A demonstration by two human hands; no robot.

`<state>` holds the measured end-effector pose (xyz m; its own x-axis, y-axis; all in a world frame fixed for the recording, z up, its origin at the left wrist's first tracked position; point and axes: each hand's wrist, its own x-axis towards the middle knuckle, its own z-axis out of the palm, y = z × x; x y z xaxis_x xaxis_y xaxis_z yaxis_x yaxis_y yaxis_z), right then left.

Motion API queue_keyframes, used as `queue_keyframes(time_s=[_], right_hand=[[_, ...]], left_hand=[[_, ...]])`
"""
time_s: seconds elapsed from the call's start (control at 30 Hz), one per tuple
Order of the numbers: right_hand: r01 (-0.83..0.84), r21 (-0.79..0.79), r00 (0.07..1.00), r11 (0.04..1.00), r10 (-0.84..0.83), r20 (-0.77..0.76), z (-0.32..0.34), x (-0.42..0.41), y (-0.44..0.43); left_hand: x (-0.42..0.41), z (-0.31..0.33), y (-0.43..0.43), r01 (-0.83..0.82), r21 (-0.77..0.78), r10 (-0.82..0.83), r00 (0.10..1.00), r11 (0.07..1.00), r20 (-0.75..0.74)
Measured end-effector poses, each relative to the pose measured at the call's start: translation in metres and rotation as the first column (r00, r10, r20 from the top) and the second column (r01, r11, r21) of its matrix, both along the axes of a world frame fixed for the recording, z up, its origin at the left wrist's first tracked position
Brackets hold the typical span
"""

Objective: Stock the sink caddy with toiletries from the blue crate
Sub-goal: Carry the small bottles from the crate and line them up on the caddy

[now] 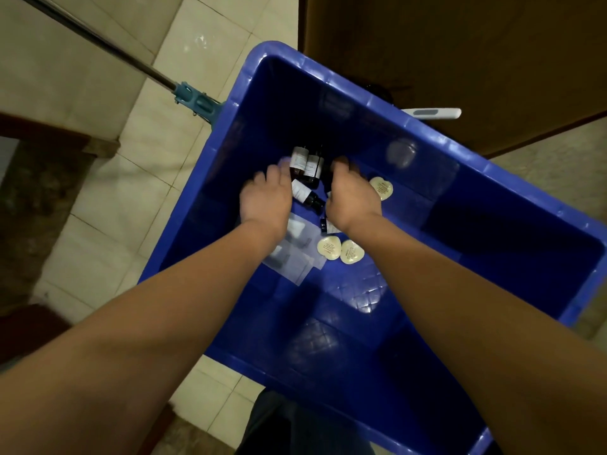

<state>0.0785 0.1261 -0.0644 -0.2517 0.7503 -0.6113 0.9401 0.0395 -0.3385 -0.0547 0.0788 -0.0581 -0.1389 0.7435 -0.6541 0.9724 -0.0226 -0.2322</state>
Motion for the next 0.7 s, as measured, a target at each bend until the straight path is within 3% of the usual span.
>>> queue_keyframes(time_s=[0.33,0.7], right_hand=[[0.039,-0.127,0.998,0.991,-0.044,-0.038,0.009,0.011,-0.006],[0.222,-0.356,0.945,0.908,-0.290,-0.150,0.029,0.020,-0.035]], left_hand=[[-0.007,0.006,-0.012,-0.021,-0.037,0.022,0.999,0.999,0.036],[-0.006,0.039,-0.026,-0.173,0.015,0.170,0.977,0.985,0.128]])
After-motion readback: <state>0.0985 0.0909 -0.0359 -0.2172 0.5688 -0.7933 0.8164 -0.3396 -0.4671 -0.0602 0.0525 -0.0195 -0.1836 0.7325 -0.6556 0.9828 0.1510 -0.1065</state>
